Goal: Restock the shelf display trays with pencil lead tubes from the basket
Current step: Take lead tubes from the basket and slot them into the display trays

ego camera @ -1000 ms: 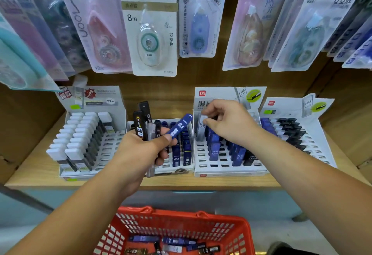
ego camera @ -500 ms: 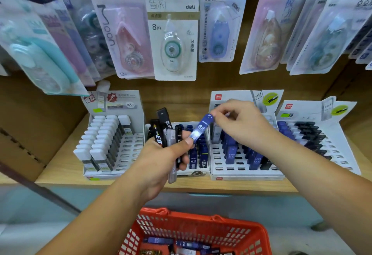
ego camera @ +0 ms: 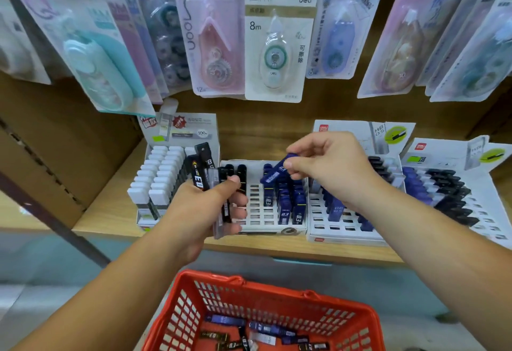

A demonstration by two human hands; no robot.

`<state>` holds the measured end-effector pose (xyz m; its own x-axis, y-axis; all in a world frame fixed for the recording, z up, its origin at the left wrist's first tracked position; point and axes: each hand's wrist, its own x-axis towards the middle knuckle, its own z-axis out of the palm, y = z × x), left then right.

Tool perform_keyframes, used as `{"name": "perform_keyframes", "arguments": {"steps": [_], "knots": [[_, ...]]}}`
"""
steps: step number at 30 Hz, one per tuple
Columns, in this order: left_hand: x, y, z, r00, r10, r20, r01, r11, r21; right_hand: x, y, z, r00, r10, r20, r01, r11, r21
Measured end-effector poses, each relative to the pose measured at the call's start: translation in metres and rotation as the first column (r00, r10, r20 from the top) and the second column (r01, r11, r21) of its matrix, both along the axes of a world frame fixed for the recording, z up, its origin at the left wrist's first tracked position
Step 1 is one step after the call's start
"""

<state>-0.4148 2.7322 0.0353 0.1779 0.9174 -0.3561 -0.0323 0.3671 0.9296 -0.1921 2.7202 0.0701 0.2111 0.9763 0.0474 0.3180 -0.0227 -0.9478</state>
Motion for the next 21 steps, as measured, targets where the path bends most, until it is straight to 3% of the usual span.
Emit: {"name": "perform_keyframes", "arguments": {"steps": [6, 17, 21], "knots": [[-0.015, -0.006, -0.004, 0.99, -0.128, -0.053, 0.129, 0.992, 0.001, -0.007, 0.005, -0.01, 0.946, 0.122, 0.3, -0.114, 0.992, -0.045], [-0.021, -0.016, -0.019, 0.959, -0.251, -0.128, 0.257, 0.966, 0.035, -0.014, 0.005, -0.038, 0.896, 0.075, 0.437, -0.076, 0.997, -0.014], [-0.026, -0.016, -0.024, 0.945, -0.281, -0.169, 0.291, 0.956, 0.035, -0.017, 0.005, -0.037, 0.816, 0.186, 0.547, -0.208, 0.978, -0.021]]}}
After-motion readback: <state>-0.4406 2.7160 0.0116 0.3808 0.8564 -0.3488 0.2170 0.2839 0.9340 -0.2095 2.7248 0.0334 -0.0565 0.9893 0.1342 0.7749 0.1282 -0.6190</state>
